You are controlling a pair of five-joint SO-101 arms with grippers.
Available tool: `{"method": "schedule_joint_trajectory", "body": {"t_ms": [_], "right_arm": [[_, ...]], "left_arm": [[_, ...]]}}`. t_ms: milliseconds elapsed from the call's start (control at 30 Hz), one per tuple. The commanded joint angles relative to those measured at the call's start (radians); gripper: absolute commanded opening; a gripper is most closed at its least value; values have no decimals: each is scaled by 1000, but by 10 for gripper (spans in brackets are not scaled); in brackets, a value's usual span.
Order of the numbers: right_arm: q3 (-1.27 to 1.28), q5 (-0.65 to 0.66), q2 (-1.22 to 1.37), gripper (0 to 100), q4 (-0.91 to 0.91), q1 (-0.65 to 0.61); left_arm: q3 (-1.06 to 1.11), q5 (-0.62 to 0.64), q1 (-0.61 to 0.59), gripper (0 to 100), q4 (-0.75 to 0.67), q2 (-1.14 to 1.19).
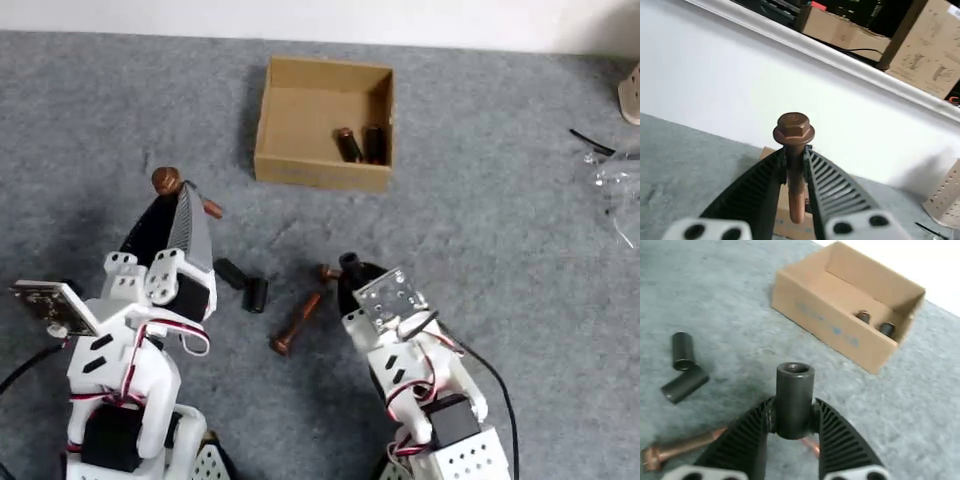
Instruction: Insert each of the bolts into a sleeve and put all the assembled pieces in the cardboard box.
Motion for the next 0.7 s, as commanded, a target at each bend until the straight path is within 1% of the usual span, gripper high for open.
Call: {"method": "schedule_joint_trajectory", "body": {"t_ms": [0, 167, 400, 567, 667], "right_arm": [[-7, 14, -21, 5, 2, -62], [-39, 8, -21, 5, 2, -157], [-54, 6, -21, 5, -19, -179], [-44, 6, -21, 5, -154, -174], [-31, 6, -21, 5, -160, -174]], "left_arm": [[-8, 5, 22, 5, -44, -4], [-10, 2, 139, 5, -43, -4], [51, 0, 331, 6, -48, -7], [90, 3, 361, 6, -48, -7], [107, 5, 361, 6, -49, -7]]}}
